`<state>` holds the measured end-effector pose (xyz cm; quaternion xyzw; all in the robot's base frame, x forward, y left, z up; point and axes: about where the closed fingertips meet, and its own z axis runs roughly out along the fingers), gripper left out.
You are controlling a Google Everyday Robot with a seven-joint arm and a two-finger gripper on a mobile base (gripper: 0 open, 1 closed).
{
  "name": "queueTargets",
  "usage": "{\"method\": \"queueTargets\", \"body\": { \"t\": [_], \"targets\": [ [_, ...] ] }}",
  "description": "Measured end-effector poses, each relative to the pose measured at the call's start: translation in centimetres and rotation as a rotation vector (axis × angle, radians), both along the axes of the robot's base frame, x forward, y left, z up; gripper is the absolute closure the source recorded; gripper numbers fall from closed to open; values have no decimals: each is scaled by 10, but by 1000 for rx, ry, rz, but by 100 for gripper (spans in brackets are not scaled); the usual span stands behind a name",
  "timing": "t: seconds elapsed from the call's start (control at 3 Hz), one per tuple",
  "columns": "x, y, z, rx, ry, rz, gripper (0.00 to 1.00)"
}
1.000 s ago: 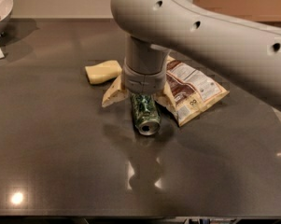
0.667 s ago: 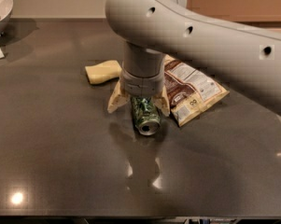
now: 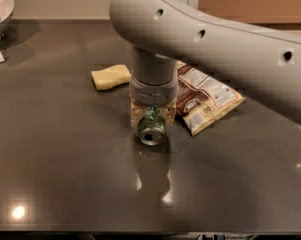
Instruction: Place green can upright
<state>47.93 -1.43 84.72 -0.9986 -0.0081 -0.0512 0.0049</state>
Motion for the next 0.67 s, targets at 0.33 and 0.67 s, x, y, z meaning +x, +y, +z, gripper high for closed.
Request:
{"method": "queueTargets", "body": {
  "t": [0.33, 0.67],
  "targets": [
    [-6, -3, 16, 54, 68, -37, 88],
    [-10, 0, 39, 169, 187, -136, 100]
  ]
}}
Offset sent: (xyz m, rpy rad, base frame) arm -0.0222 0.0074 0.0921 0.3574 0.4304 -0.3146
